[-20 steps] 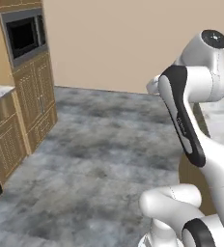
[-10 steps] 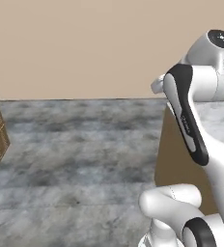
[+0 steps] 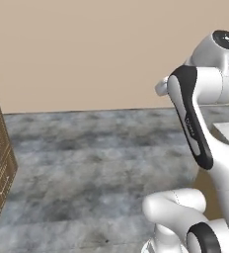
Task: Retrieve the butter from the fridge and place it on a plate on the dining table. Then retrieve the butter knife by the fridge and place it near the plate.
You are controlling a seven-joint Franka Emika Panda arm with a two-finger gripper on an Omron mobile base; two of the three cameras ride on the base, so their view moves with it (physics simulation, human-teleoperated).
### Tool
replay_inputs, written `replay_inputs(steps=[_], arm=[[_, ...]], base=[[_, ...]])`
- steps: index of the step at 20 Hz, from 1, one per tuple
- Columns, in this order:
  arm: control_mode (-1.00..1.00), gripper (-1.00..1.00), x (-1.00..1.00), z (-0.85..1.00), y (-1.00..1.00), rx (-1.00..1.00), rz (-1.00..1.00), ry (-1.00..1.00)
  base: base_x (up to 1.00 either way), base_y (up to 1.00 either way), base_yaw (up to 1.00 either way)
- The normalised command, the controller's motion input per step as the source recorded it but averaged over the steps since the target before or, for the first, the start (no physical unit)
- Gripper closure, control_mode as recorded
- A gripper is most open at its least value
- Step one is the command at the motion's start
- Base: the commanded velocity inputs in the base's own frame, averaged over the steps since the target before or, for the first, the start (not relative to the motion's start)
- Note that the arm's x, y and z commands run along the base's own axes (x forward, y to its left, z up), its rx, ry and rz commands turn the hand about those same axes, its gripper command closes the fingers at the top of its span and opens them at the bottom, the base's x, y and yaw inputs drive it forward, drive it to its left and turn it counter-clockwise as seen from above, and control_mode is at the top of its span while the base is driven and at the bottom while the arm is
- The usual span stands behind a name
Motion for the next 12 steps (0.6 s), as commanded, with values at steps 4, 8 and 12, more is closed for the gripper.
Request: replay_inputs(steps=[4,8,12], arm=[[1.0,1.0,0.0,0.0,0.0,0.0,0.0,0.0],[1.0,1.0,0.0,0.0,0.0,0.0,0.0,0.0],[1.0,1.0,0.0,0.0,0.0,0.0,0.0,0.0]], base=[[1.0,0.38,-0.11],[0.96,0.03,-0.31],[0.81,0.0,-0.55]])
